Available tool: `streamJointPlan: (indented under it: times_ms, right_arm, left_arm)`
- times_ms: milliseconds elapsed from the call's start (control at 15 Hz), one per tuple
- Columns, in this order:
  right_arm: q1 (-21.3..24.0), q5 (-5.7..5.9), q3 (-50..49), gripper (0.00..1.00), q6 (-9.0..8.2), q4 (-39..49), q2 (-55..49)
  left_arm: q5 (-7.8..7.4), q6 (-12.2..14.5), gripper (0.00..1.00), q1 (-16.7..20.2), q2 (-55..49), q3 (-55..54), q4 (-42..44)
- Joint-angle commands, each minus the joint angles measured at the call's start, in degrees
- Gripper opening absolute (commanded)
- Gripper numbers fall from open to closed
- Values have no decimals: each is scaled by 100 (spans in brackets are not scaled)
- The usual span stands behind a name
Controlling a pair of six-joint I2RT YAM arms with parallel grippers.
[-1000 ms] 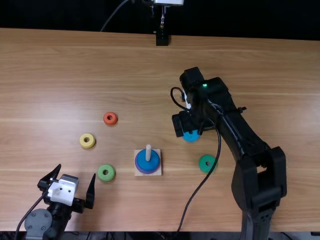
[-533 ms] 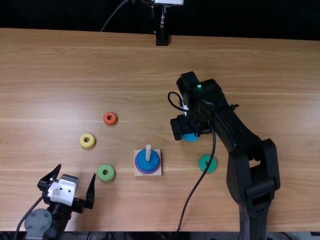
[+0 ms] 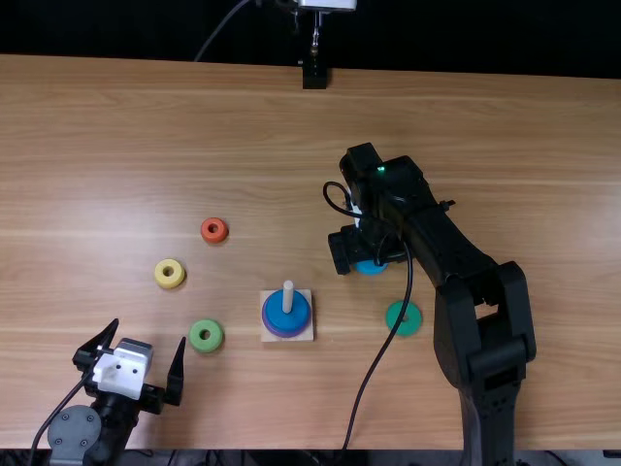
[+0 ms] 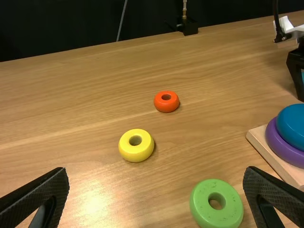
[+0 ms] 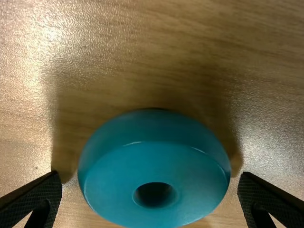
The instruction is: Build the Hanoi tower: stack the rings onto the peg from bottom to top in this color order: purple, dark blue, light blue, dark green, light green, yellow, orange.
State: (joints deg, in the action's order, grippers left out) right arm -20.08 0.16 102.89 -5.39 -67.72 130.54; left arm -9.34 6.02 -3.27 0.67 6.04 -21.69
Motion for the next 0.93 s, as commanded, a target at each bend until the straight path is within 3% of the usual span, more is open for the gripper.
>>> streamJointPlan:
  times_ms: [0,333,467,600,867]
  right_arm:
    - [21,-16,223,100,-20,6,112]
    - [21,-16,196,100,-20,195,130]
    - [21,-16,179,39,-31,227,121]
    - [21,-27,126,3,-31,238,121]
    - [12,-16,152,0,-10,195,50]
  left_arm:
    - [-57,83,100,37,-67,-604,-436]
    - [-57,83,100,37,-67,-604,-436]
    - [-57,83,100,37,-67,-604,-436]
    - [-57,83,100,37,-67,-604,-436]
    - [-57,83,100,37,-67,-604,-436]
